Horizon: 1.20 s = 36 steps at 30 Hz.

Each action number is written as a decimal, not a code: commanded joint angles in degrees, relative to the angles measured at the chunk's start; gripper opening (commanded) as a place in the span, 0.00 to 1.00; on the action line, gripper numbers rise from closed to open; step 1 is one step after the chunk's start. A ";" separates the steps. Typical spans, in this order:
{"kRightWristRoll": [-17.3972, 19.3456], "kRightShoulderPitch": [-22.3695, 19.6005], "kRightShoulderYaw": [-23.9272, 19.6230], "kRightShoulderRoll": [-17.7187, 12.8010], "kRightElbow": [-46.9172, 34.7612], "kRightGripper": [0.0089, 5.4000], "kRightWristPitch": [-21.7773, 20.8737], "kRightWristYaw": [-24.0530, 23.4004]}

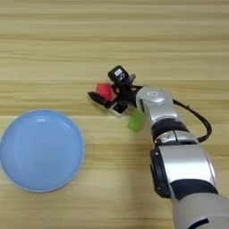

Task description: Move the objects on the table

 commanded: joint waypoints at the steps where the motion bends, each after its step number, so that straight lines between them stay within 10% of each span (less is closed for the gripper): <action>1: -0.54 -5.91 -0.10 -1.33 -0.59 1.00 -0.76 -2.04; 19: -1.33 -6.34 -0.52 -0.94 0.49 0.61 -1.30 -2.25; 36: 3.77 -1.44 -0.89 0.93 -16.38 0.60 -1.23 7.93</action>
